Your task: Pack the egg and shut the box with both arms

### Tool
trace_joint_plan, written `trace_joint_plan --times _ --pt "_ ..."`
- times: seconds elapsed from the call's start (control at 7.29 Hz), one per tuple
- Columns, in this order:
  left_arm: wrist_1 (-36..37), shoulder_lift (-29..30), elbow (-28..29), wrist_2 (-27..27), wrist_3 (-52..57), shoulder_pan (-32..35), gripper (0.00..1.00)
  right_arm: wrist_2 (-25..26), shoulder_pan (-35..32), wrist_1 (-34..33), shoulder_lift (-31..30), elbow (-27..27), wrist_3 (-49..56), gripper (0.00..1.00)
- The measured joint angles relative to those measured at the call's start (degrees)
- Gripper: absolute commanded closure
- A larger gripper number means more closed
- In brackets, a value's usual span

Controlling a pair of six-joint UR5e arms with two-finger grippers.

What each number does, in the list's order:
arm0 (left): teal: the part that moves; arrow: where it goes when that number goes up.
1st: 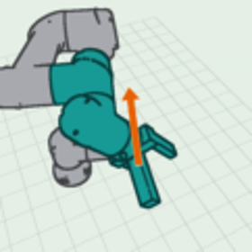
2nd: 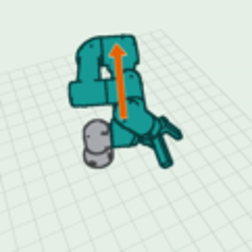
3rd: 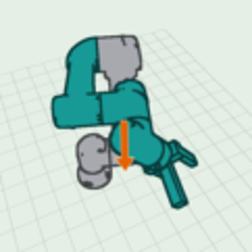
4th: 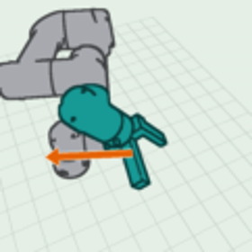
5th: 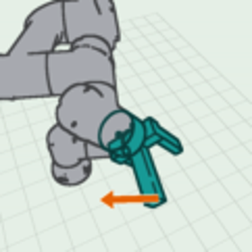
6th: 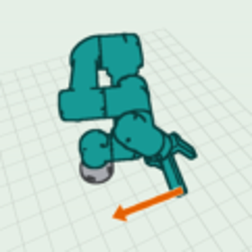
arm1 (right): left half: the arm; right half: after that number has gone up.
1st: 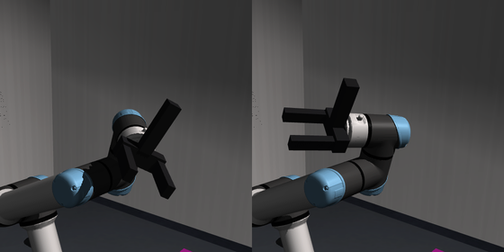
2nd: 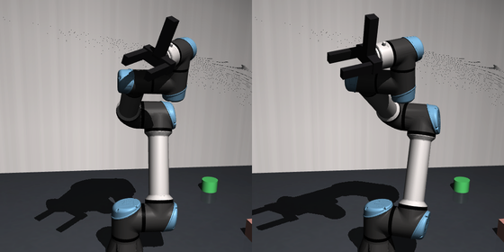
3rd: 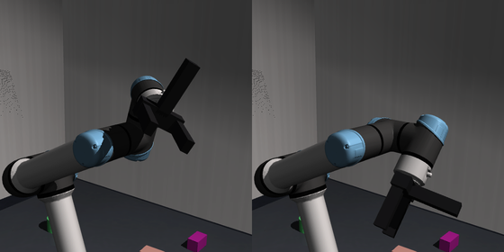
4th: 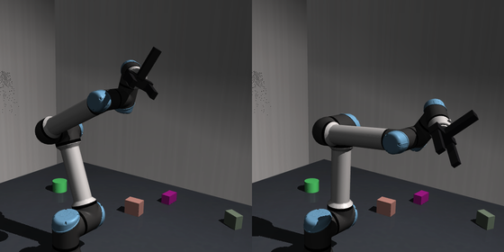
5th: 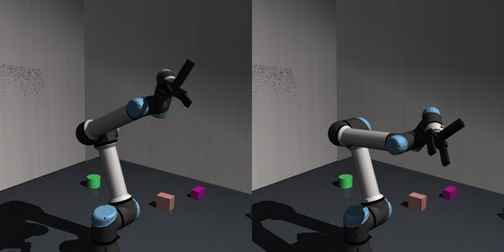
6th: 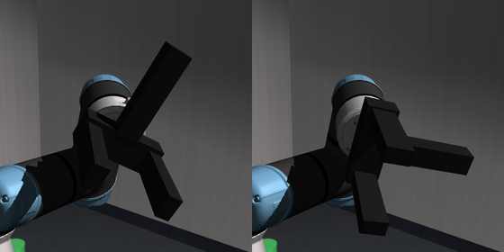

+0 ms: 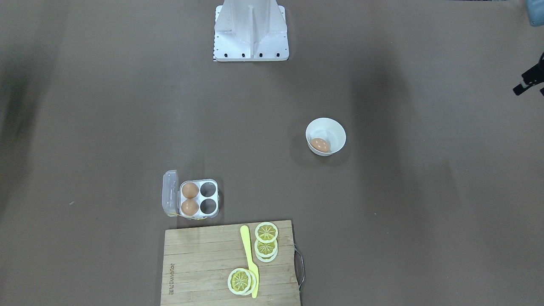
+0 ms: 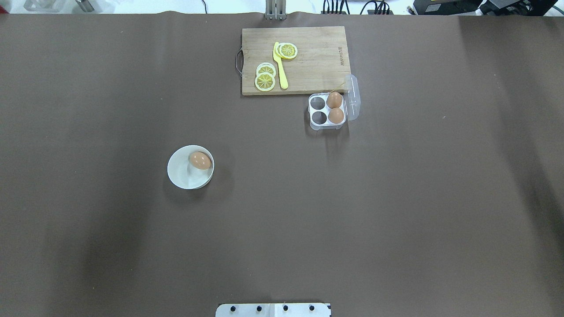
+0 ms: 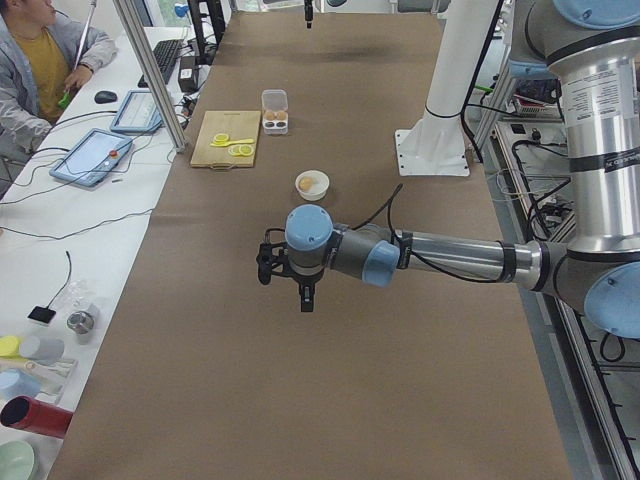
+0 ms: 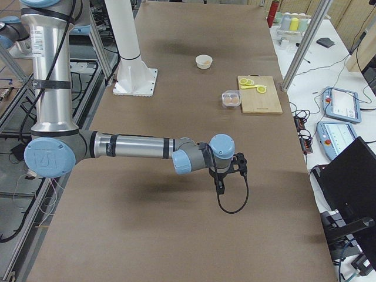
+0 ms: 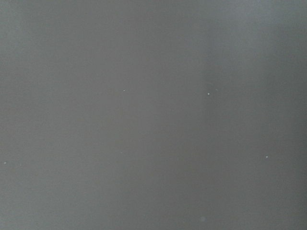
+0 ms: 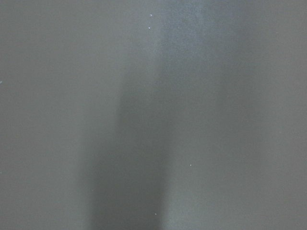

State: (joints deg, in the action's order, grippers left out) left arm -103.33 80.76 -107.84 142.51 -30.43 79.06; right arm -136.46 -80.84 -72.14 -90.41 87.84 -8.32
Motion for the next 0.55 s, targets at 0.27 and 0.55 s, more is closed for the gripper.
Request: trace_joint_plan --times 0.27,0.55 --pt "0.0 8.2 -2.2 -0.4 -23.3 -8.8 0.03 0.2 0.1 0.1 0.0 0.0 0.1 0.00" --pt "0.3 17.5 -2.1 -3.7 -45.8 -17.9 0.03 0.2 0.1 0.1 0.1 0.1 0.1 0.00"
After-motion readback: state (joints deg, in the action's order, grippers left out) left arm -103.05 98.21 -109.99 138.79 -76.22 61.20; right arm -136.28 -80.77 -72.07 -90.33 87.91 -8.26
